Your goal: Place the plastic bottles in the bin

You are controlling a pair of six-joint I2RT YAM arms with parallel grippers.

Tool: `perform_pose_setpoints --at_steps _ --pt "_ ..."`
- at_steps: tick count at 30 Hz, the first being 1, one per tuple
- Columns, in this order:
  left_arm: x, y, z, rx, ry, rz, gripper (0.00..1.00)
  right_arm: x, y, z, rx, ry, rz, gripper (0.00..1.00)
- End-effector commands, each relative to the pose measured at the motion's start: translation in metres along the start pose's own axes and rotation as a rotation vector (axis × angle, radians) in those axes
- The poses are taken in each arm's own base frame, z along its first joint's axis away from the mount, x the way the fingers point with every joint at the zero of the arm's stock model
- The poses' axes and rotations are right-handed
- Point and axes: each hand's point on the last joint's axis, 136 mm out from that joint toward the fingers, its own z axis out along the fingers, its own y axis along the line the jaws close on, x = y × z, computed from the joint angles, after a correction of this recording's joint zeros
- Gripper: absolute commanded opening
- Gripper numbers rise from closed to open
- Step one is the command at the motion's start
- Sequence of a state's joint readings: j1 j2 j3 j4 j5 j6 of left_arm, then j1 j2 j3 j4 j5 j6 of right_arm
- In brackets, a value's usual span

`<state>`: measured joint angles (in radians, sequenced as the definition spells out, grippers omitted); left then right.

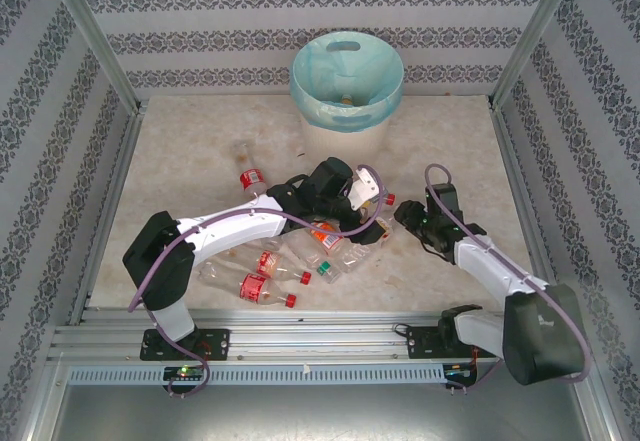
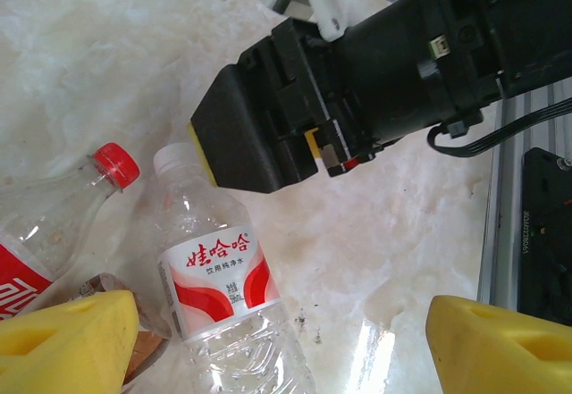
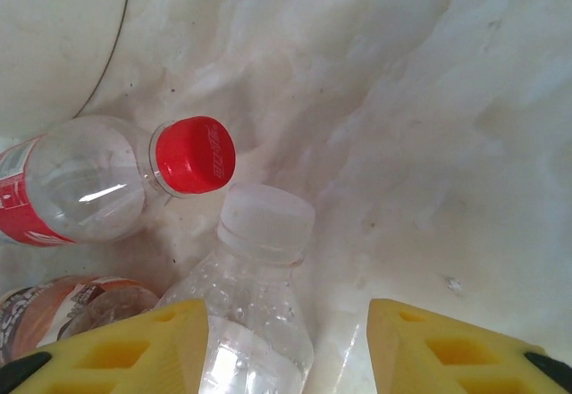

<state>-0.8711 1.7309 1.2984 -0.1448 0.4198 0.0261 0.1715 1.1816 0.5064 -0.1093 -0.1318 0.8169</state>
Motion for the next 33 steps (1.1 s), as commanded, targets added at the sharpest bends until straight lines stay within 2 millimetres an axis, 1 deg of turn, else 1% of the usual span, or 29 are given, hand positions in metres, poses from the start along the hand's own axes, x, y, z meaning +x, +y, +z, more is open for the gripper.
perform_pose_setpoints --at_steps 1,4,11,24,29,33 --pt "0.001 -0.004 0.003 0.005 0.001 0.018 0.85 -0.013 0.016 0.006 -0.065 -0.012 0.019 0.50" --pt "0.003 -0.005 0.003 0.010 0.000 0.012 0.85 -0.017 0.019 0.012 -0.074 -0.009 0.024 0.49" --pt "0.005 -0.006 0.003 0.015 0.003 0.012 0.85 -0.021 0.018 0.022 -0.064 -0.002 0.037 0.50" --pt "0.007 -0.008 0.005 0.031 0.002 0.000 0.85 -0.023 0.018 0.042 -0.074 0.038 0.075 0.48" --pt "0.008 -0.008 0.006 0.032 0.005 -0.003 0.85 -0.022 0.019 0.047 -0.090 0.060 0.093 0.46" --pt "0.009 -0.007 0.006 0.031 0.008 -0.004 0.86 -0.022 0.017 0.047 -0.089 0.059 0.098 0.44"
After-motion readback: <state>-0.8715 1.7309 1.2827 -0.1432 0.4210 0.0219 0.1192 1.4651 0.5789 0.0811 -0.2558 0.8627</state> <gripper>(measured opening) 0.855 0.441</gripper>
